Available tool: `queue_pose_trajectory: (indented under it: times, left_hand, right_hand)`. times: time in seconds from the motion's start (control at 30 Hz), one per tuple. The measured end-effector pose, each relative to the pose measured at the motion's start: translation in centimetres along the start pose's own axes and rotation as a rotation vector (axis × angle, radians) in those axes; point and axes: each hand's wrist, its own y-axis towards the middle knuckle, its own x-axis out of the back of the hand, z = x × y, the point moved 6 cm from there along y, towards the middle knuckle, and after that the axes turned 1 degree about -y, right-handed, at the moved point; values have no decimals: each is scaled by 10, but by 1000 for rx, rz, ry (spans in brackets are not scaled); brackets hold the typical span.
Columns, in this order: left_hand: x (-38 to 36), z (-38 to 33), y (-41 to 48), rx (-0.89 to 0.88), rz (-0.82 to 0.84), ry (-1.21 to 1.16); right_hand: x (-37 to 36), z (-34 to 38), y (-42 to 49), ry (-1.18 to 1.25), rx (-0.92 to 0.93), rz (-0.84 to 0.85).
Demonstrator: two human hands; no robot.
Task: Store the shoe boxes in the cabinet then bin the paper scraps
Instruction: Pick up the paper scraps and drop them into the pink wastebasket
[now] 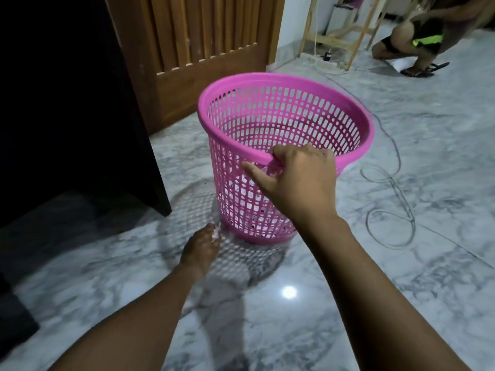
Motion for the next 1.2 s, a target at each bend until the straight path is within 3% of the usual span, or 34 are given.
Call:
queue_pose_trajectory:
  times: [0.1,0.2,0.3,0.37,0.43,0.53,0.63,0.73,0.8,0.87,0.93,1.03,1.1,1.2]
  left_hand:
    - [45,-25,-11,86,-204,-78]
    - [111,-77,-23,-24,-435,-146]
    - [190,-134,-32,-160,-819,-249]
    - [227,-174,-33,-256,-908,-302]
    - [248,-217,-27,-353,-856,-323]
    - [241,-262,-1,-390,-460,-212]
    - [205,-262,19,-255,44,143]
    - [189,-243,17,-136,247,273]
    - [196,-233,16,-132,85,247]
    - [216,-215,9,-37,-245,313]
    - [231,-188,-8,192,-444,316]
    - [233,-149,-31,543,-408,-79]
    - [237,-142,-43,560,-429,-289]
    - [253,-142,-80,557,-542,-307]
  right_hand:
    - [0,-4,6,-40,-8,170]
    - [-1,-5,10,6,-35,298]
    - [4,-3,12,28,-35,403]
    - [11,-1,10,36,-24,450]
    - [18,4,3,72,13,489]
    - [27,11,-13,99,112,482]
    - [28,13,-25,133,195,600]
    - [35,6,-21,372,133,741]
    - [45,-11,-3,405,37,542]
    - [52,-39,15,225,-123,265]
    - [37,-64,19,233,-392,329]
    - [13,-71,19,511,-613,454]
    - [19,-71,21,563,-662,353]
    - [27,-65,20,500,-664,290]
